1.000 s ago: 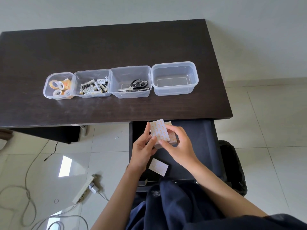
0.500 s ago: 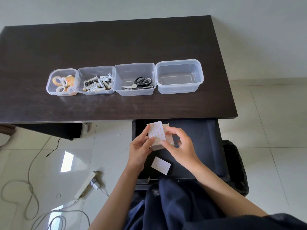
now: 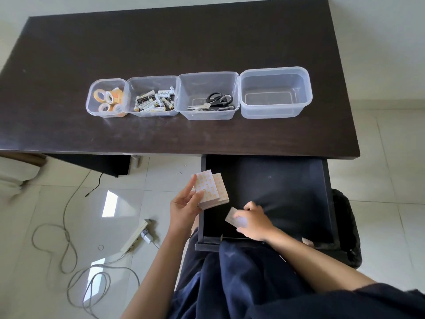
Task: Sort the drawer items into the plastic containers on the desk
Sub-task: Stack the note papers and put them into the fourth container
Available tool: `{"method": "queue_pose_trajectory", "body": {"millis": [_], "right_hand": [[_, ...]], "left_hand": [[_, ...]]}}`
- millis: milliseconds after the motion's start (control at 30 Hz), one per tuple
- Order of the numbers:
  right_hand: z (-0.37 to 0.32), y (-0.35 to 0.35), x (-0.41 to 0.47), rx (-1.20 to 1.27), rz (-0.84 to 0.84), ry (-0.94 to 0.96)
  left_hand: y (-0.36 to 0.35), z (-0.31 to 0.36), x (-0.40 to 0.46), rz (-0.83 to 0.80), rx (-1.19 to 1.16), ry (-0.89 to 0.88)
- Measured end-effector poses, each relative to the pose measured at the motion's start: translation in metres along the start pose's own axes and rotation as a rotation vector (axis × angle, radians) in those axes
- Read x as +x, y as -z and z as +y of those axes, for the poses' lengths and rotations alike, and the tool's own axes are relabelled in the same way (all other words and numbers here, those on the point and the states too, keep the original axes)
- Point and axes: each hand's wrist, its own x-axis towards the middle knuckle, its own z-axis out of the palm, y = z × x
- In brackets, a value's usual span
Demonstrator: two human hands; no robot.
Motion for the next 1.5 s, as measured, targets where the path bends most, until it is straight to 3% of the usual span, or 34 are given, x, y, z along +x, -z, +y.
{"method": "queue_pose_trajectory", "body": {"millis": [133, 367, 533, 800, 1100, 1233, 1500], "right_hand": [[0.000, -0.007, 0.004, -0.081, 0.041, 0.026], [0.006, -0.011, 0.012, 0.064, 0.042, 0.012], [0.009, -0.004, 0.012, 0.024, 0.088, 0.008], [0.010, 0.047, -0.020, 0.663, 0.228, -0.036], [-0.027, 0.129, -0.080, 1.024, 0.488, 0.143], [-0.042, 0.131, -0.081, 0.927, 0.511, 0.234], [-0.047, 0.129, -0.080, 0.730, 0.599, 0.178]], "left_hand": [[0.006, -0.001, -0.001, 0.001, 0.032, 0.009], [0.009, 0.000, -0.002, 0.011, 0.046, 0.011], [0.006, 0.002, -0.001, 0.016, 0.063, 0.010], [-0.007, 0.003, 0.001, -0.047, 0.065, -0.002], [-0.037, 0.007, 0.001, -0.199, 0.062, -0.021], [-0.051, 0.007, 0.000, -0.271, 0.084, -0.047], [-0.061, 0.009, -0.007, -0.366, 0.080, -0.075]]}}
